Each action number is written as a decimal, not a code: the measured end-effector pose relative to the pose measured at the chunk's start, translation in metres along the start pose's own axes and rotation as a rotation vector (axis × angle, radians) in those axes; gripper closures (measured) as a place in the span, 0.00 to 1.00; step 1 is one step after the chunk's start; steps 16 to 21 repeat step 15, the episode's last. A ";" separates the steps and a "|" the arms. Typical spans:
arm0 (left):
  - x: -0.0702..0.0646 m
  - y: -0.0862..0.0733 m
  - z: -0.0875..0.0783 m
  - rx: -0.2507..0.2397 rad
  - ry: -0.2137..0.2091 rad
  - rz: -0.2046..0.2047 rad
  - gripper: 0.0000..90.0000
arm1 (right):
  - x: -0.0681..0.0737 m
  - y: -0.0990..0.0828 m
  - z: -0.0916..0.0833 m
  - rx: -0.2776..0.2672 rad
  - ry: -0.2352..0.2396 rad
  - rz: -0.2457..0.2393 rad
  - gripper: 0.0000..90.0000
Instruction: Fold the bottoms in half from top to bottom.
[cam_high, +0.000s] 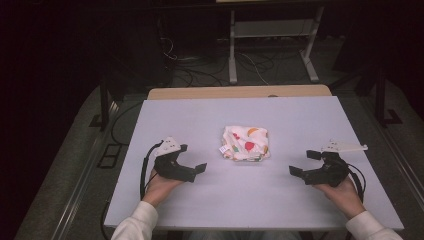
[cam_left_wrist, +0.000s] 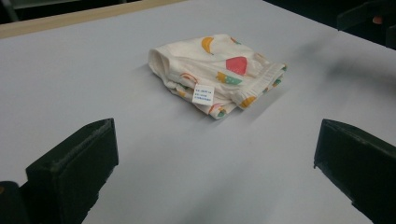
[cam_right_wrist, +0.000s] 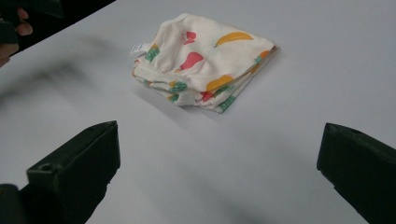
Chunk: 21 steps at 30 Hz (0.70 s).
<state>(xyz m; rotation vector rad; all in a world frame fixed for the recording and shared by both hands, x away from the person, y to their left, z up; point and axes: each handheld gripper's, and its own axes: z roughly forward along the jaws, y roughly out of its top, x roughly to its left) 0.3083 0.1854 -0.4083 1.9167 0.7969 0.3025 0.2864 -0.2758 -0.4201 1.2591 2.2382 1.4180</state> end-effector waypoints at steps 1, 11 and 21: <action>0.000 -0.001 -0.002 -0.006 0.002 -0.003 0.00 | 0.000 -0.001 0.000 0.002 0.004 0.001 0.00; -0.008 -0.018 -0.012 -0.012 -0.005 -0.011 0.00 | 0.006 -0.013 -0.005 0.008 0.000 -0.015 0.00; -0.011 -0.024 -0.016 -0.016 -0.008 -0.012 0.00 | 0.009 -0.018 -0.006 0.006 0.001 -0.030 0.00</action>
